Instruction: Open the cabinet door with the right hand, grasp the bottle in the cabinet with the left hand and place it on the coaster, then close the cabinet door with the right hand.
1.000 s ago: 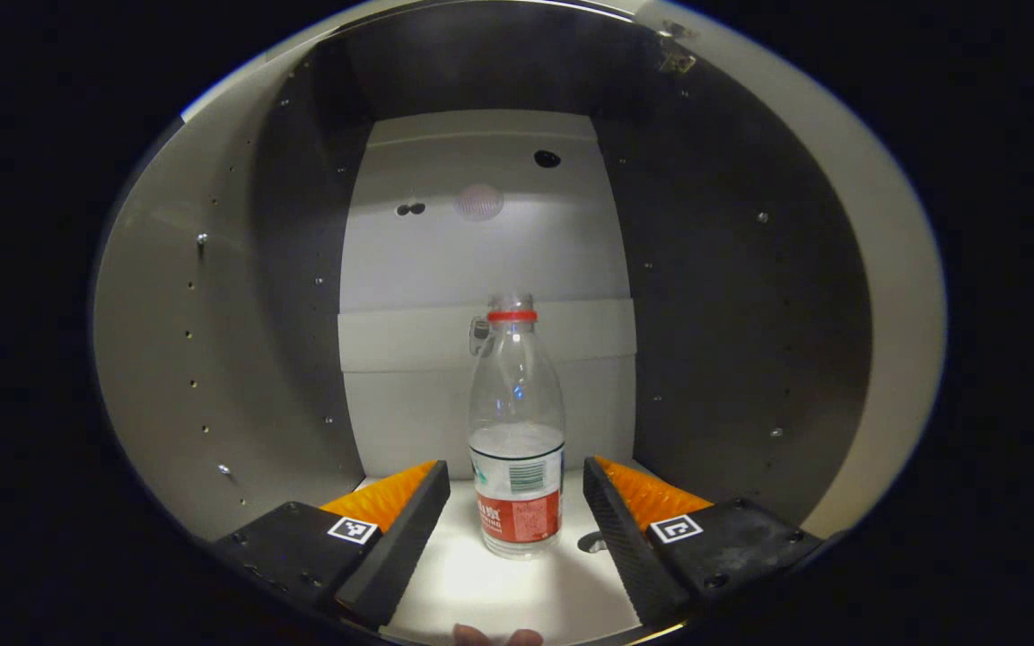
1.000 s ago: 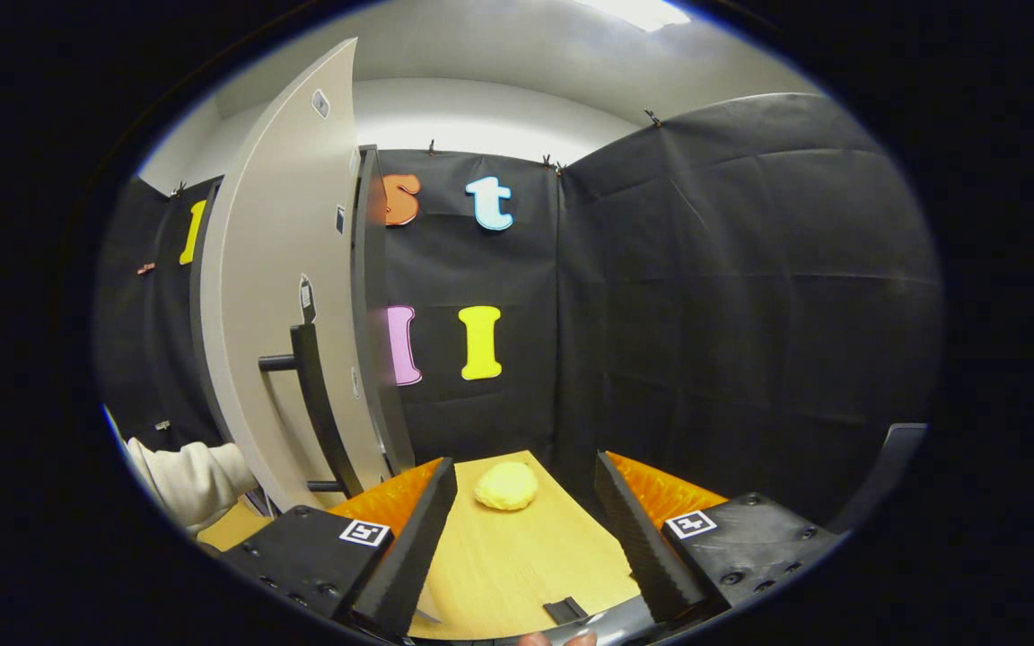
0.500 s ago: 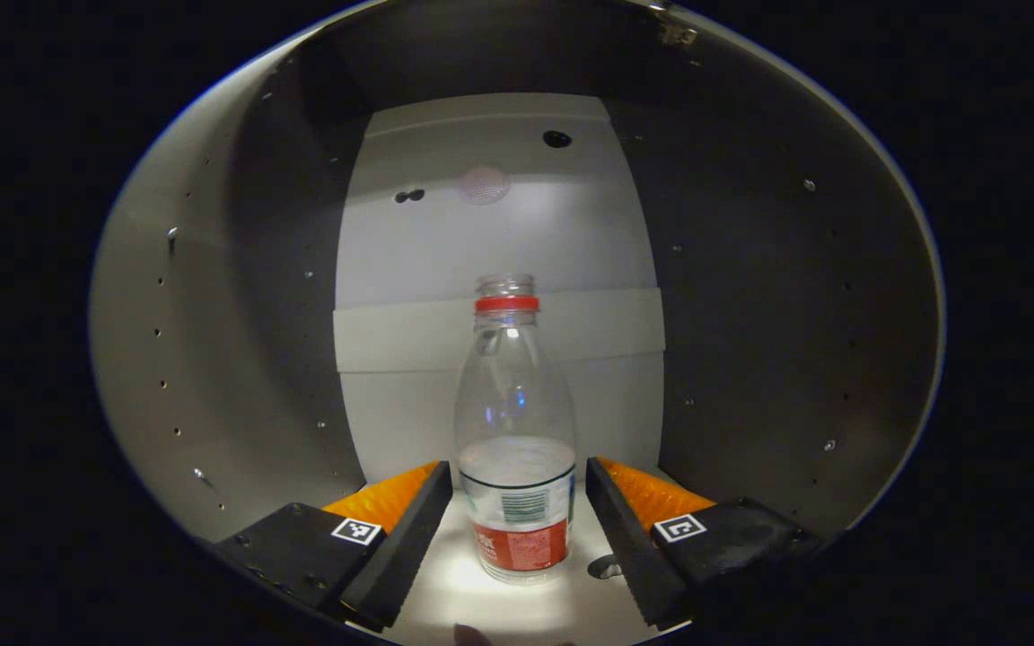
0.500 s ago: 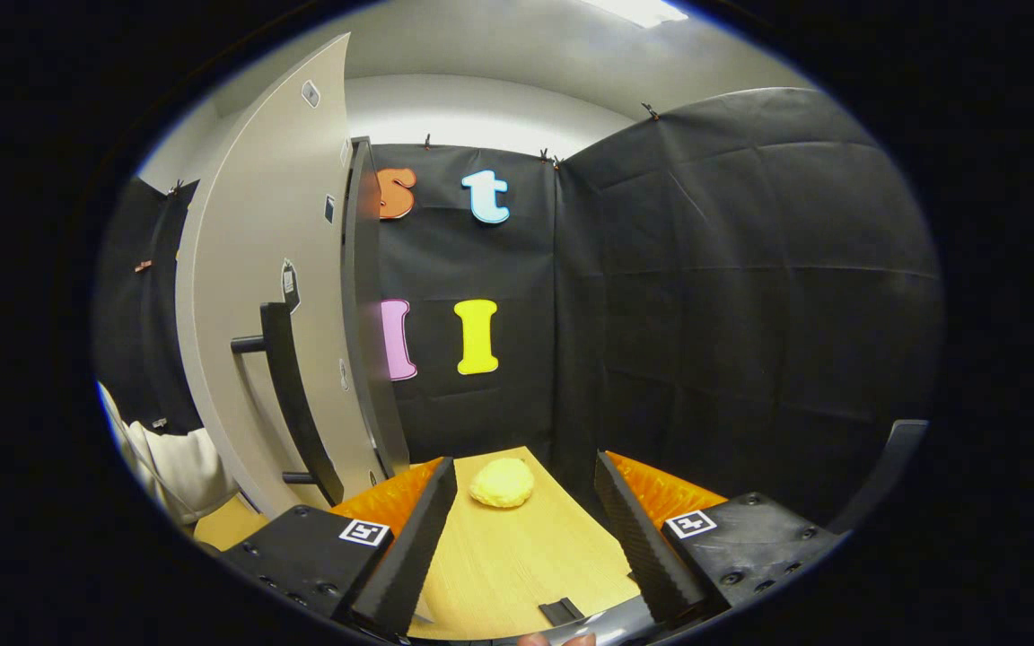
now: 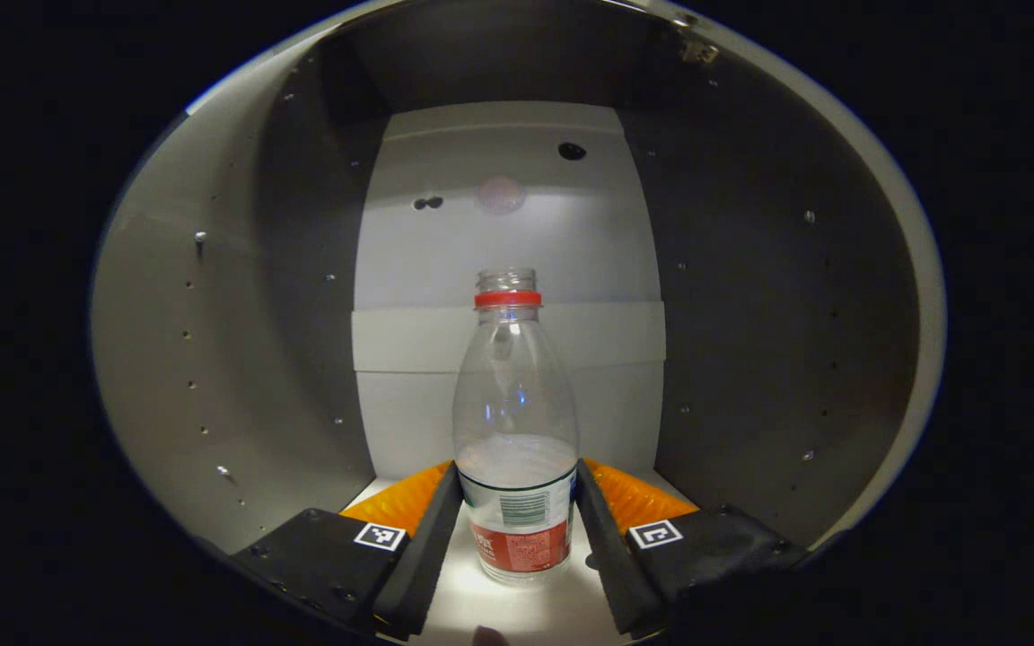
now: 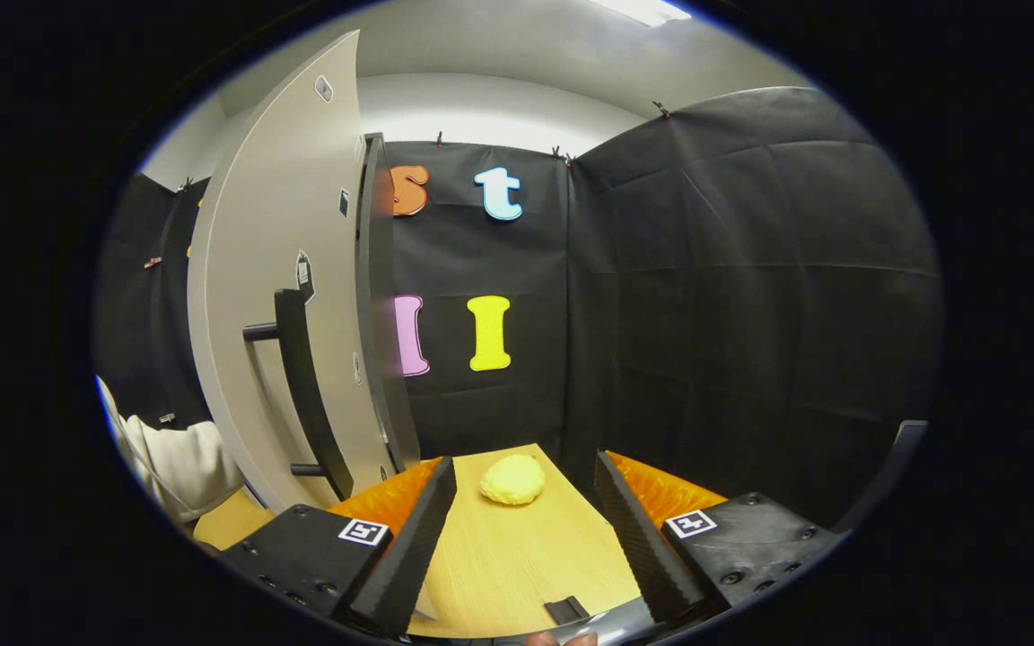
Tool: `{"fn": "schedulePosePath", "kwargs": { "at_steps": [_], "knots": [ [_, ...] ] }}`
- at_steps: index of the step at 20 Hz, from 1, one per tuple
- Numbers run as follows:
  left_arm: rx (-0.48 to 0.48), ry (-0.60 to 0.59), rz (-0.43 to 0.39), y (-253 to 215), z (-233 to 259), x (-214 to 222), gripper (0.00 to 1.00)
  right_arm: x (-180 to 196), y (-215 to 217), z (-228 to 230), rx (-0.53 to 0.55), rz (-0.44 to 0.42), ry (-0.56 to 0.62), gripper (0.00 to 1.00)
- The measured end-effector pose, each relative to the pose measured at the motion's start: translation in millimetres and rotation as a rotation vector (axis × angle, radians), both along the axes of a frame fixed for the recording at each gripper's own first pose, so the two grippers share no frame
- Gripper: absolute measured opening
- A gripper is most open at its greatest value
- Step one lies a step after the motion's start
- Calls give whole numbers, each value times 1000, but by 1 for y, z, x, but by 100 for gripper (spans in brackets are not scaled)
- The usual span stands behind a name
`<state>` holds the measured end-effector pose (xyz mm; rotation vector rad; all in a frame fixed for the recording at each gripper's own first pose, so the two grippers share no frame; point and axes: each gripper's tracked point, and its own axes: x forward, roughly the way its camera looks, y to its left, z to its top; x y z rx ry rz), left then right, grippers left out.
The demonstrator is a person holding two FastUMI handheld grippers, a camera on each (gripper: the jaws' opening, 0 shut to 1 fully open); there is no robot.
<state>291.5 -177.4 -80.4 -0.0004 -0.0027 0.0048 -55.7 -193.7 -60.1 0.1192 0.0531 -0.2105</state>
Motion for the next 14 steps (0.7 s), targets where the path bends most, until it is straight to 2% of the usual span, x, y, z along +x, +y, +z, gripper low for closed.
{"fn": "schedulePosePath", "kwargs": {
  "at_steps": [7, 14],
  "knots": [
    [13, -60, -3, 44, 28, -100, 75, 14, 15, 0, 29, 59, -28, 97],
    [-6, -91, -2, 95, 12, -201, 75, 20, 8, 15, 8, 27, -82, 97]
  ]
}}
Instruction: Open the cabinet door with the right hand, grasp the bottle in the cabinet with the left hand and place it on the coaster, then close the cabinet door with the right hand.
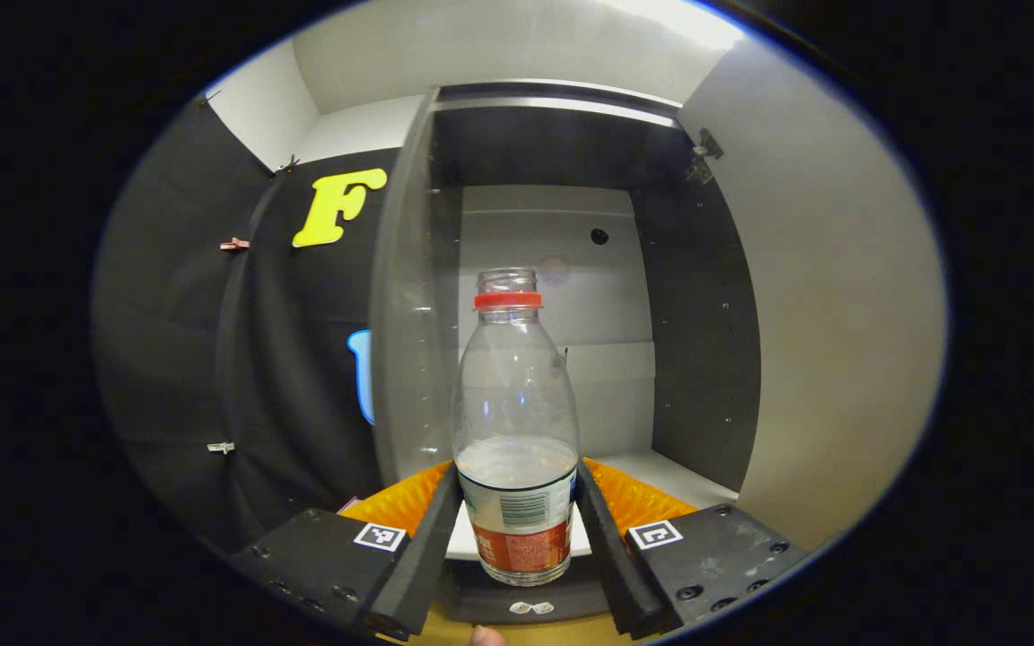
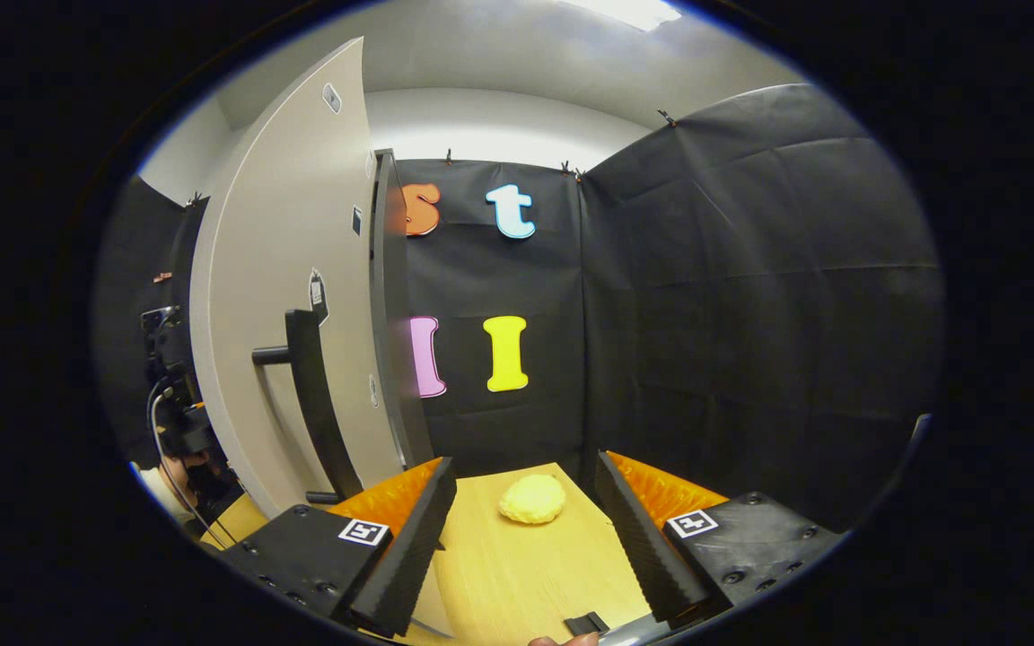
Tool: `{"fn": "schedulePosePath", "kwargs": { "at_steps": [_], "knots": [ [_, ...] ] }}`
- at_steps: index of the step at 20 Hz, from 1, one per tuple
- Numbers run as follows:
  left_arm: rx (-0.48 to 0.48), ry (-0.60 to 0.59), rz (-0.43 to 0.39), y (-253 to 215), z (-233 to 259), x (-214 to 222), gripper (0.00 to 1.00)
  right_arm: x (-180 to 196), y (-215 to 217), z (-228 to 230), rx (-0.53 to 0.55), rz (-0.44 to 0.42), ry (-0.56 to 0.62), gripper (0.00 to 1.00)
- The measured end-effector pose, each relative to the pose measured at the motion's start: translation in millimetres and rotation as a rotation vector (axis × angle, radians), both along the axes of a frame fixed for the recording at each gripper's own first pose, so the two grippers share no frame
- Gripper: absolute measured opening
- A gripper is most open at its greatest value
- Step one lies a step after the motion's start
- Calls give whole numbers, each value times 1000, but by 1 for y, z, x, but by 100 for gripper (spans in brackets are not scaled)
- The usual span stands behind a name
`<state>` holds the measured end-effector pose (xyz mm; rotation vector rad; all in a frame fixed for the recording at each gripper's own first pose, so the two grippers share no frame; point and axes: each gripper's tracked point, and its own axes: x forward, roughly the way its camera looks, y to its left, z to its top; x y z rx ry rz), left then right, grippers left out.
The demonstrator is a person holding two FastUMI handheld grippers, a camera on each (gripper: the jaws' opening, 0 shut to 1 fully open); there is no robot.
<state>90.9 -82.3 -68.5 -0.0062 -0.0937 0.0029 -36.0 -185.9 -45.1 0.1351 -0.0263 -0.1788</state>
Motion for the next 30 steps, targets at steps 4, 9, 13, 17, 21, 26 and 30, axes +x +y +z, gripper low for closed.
{"fn": "schedulePosePath", "kwargs": {
  "at_steps": [4, 9, 13, 17, 21, 26, 30],
  "knots": [
    [17, -33, 8, 24, -11, -47, 75, 6, 0, -9, -31, -30, 25, 97],
    [-18, 3, -8, 44, -52, -85, 75, 7, 14, -1, -74, -29, 4, 96],
    [-45, 4, -51, 50, -90, -111, 76, 3, 24, 21, -55, -12, -72, 97],
    [-45, 20, -118, 50, -138, -135, 76, -1, 25, 34, -116, -24, -108, 96],
    [-16, 88, -141, 54, -198, -159, 76, -2, 21, 38, -58, -27, -103, 95],
    [7, 119, -168, 62, -264, -171, 76, -6, 19, 31, -69, -40, -67, 95],
    [26, 135, -150, 72, -303, -171, 76, -5, 25, 29, -64, -33, -42, 95]
  ]
}}
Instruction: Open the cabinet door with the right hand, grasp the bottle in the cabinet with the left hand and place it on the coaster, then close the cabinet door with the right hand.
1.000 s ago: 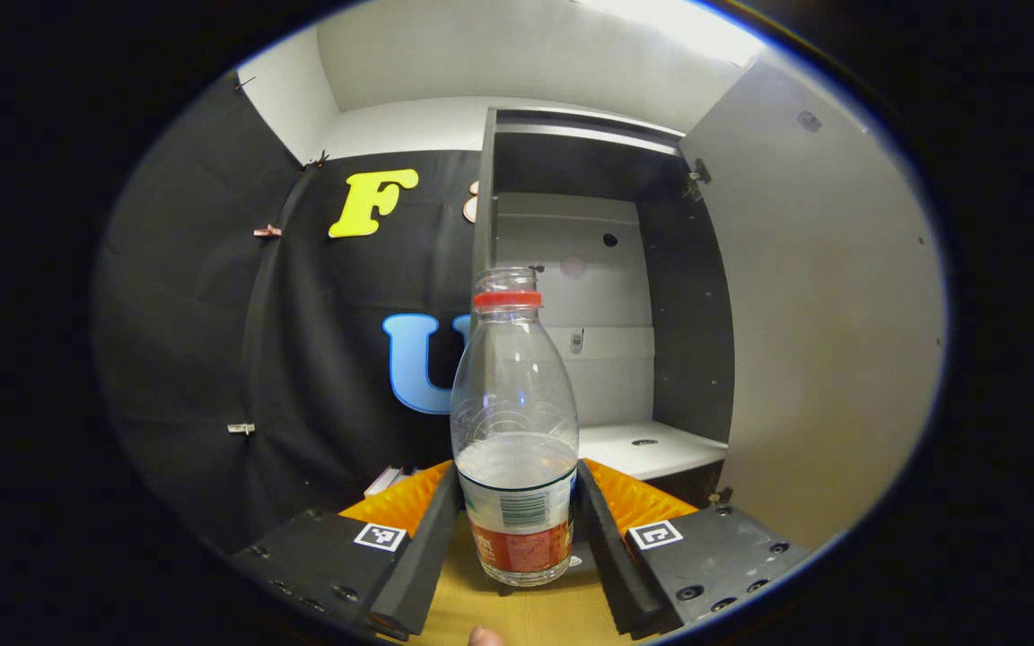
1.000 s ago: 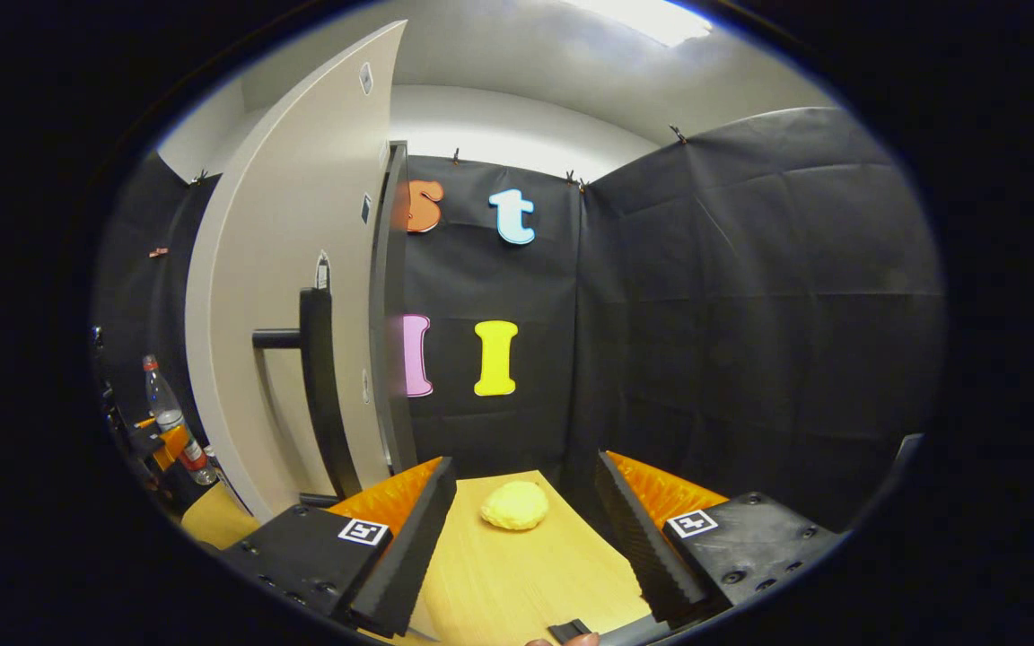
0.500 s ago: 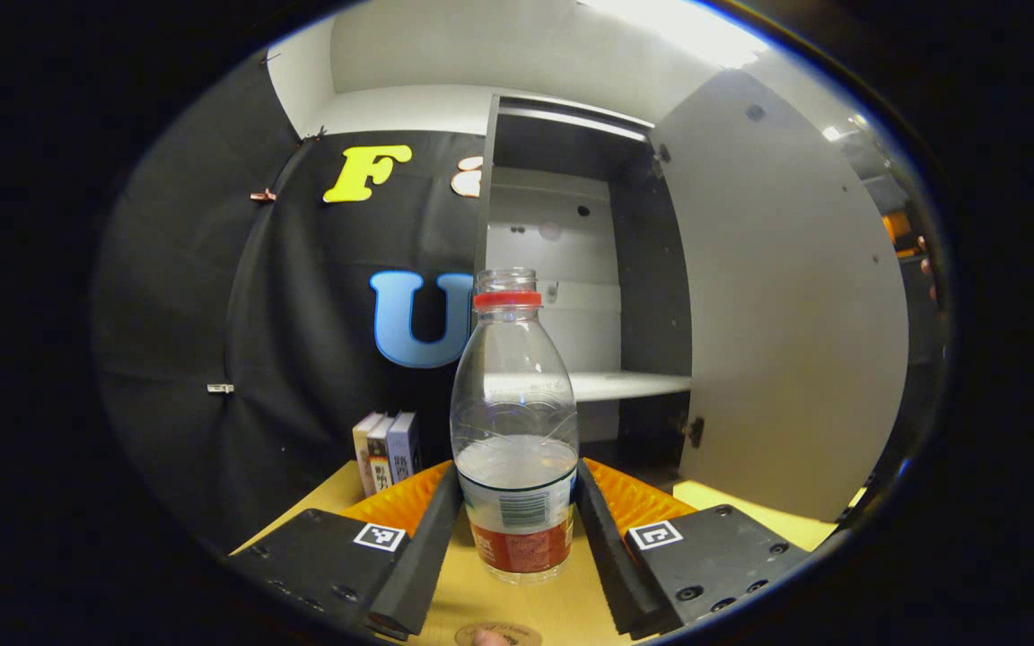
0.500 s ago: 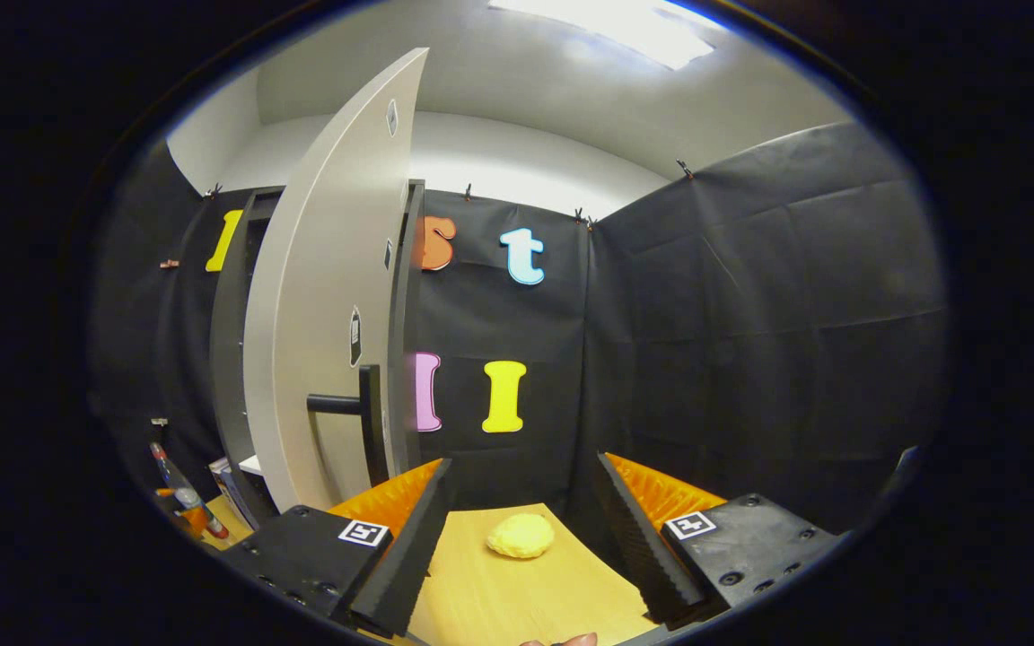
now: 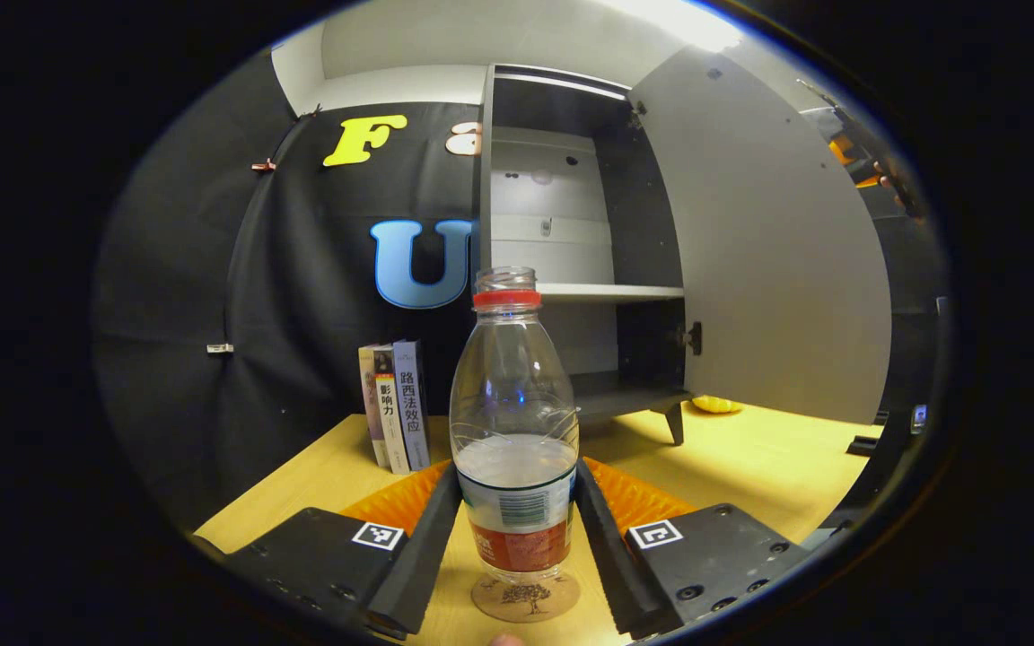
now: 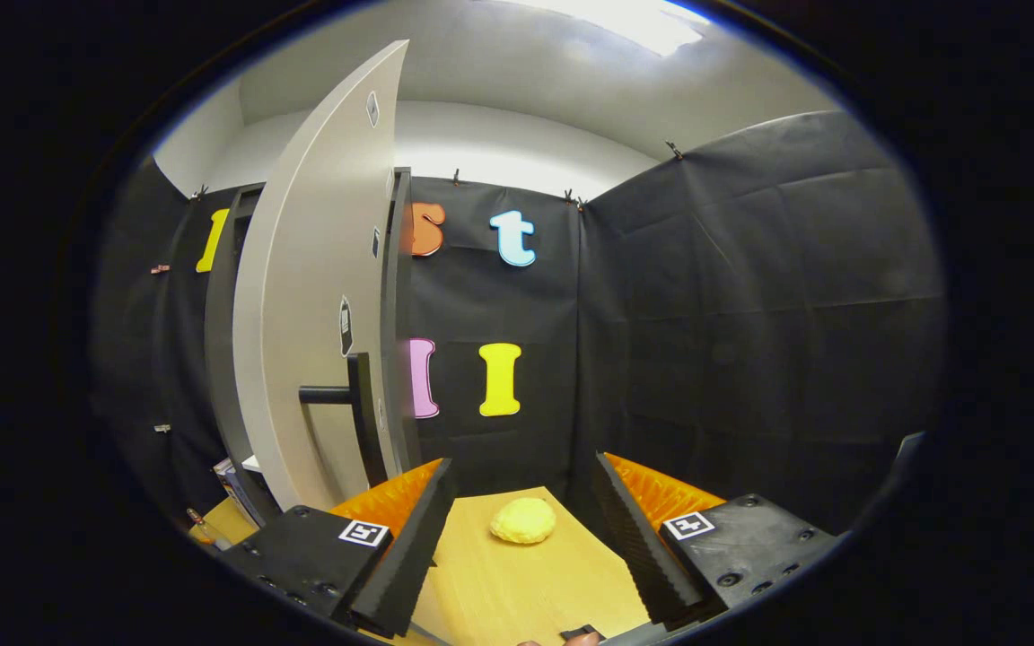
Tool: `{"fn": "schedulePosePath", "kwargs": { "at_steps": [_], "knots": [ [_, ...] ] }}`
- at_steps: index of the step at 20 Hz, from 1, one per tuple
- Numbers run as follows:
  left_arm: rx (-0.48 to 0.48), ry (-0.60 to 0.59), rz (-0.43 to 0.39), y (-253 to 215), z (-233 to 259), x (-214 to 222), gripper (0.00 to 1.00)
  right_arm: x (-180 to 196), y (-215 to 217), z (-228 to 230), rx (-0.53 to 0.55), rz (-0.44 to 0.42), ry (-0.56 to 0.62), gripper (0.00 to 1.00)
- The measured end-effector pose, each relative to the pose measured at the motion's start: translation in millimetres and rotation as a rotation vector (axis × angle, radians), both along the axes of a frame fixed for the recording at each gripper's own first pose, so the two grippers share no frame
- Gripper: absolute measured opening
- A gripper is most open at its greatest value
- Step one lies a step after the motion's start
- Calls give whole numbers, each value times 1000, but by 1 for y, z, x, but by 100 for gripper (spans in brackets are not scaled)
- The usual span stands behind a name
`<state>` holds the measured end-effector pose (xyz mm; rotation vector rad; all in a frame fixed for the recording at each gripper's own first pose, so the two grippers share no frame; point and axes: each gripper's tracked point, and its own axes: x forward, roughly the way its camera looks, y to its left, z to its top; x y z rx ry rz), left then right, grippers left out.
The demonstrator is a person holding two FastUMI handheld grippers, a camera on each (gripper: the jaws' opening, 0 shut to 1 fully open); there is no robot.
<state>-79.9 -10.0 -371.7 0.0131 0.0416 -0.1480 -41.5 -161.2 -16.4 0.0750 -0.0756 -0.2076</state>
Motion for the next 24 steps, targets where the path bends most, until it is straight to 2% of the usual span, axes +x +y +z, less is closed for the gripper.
{"fn": "schedulePosePath", "kwargs": {
  "at_steps": [4, 11, 17, 21, 24],
  "knots": [
    [35, 1, -10, -2, -26, 2, 76, -1, -8, -5, 10, -29, 29, 95],
    [38, 19, -41, -8, -49, 5, 78, -5, -14, -7, 5, -69, 52, 95],
    [45, 31, -64, -10, -48, 1, 82, -6, -16, -13, 13, -78, 67, 95],
    [43, 57, -46, -6, -49, 1, 93, -6, -17, -13, 9, -73, 65, 95],
    [49, 72, -67, -8, -38, -7, 93, -3, -17, -16, 9, -51, 60, 95]
  ]
}}
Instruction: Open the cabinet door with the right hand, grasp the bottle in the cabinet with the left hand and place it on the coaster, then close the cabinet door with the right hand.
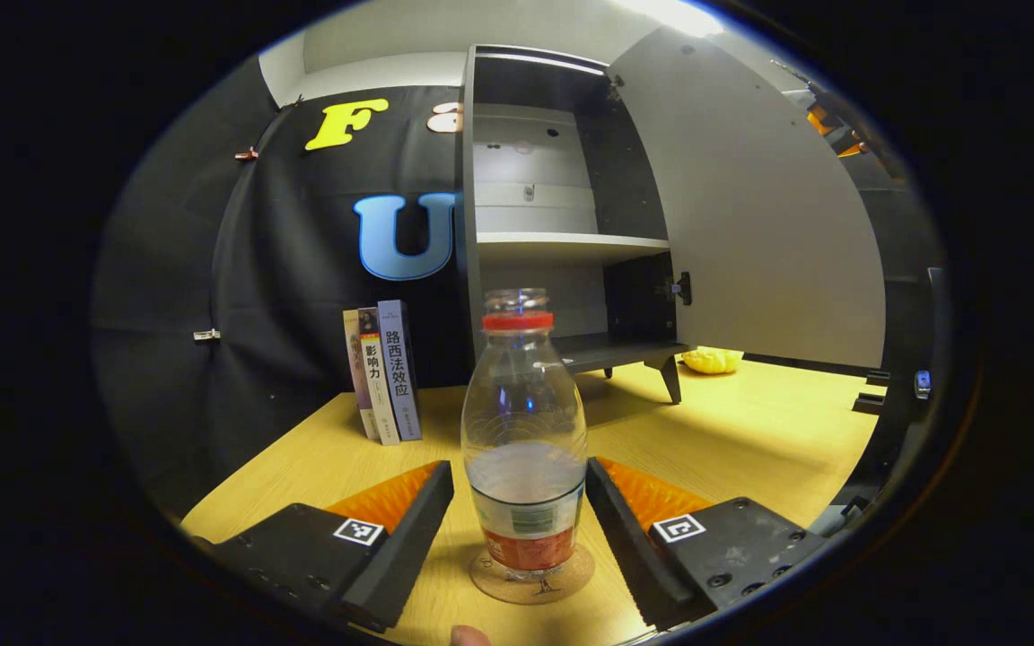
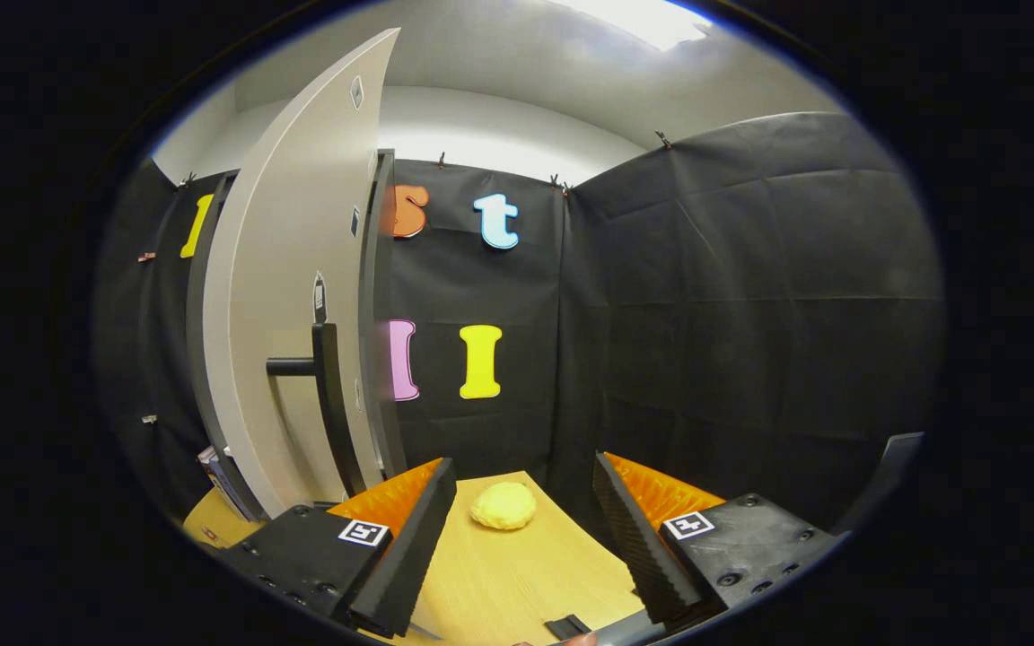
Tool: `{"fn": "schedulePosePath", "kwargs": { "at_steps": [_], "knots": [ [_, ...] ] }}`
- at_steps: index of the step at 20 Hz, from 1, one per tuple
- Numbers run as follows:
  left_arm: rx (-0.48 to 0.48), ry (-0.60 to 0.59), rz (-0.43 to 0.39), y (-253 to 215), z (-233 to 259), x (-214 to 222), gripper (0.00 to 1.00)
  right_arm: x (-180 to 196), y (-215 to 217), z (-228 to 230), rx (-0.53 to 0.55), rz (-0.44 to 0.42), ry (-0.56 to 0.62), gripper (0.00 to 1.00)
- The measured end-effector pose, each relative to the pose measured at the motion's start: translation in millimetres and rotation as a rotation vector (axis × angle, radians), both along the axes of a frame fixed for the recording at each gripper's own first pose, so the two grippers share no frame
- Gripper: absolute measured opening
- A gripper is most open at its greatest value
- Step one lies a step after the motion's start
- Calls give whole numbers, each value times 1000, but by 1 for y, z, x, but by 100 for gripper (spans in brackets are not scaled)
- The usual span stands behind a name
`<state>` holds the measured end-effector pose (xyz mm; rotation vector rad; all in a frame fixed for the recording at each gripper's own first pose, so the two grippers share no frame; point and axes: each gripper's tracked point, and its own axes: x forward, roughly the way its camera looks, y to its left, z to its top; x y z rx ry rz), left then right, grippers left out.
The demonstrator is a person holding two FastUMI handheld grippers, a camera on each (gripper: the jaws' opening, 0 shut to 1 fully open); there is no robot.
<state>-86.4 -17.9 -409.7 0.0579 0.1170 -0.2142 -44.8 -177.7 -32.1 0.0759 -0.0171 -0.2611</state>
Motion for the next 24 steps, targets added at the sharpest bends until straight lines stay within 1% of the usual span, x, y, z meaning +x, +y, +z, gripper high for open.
{"fn": "schedulePosePath", "kwargs": {
  "at_steps": [2, 4, 6, 8, 10, 12, 13, 15, 17, 19, 21, 24],
  "knots": [
    [-5, 7, 3, 4, 16, -10, 93, 4, -3, -5, 7, 10, 3, 95],
    [-34, 10, 23, 10, 40, -20, 93, 6, -12, -10, -21, -3, 18, 95],
    [-54, 10, 40, 10, 71, -29, 93, 11, -17, -18, -30, -1, 48, 95],
    [-55, -1, 44, 4, 109, -32, 93, 18, -21, -21, -9, 2, 70, 95],
    [-90, 15, 57, -2, 142, -29, 93, 24, -21, -19, 4, 12, 75, 95],
    [-113, 5, 95, -4, 182, -23, 94, 31, -20, -21, 9, 28, 82, 95],
    [-116, -19, 127, -2, 207, -17, 93, 33, -16, -21, 15, 42, 79, 95],
    [-99, -62, 189, 5, 248, -5, 93, 39, -9, -17, 25, 69, 68, 95],
    [-76, -93, 213, 1, 283, 8, 94, 42, -2, -14, 29, 91, 62, 95],
    [-95, -101, 221, -5, 305, 21, 94, 44, 8, -12, 22, 114, 61, 95],
    [-121, -87, 237, -10, 318, 28, 94, 46, 8, -10, 3, 116, 54, 94],
    [-138, -83, 245, -18, 335, 38, 93, 44, 9, -14, 38, 115, 65, 93]
  ]
}}
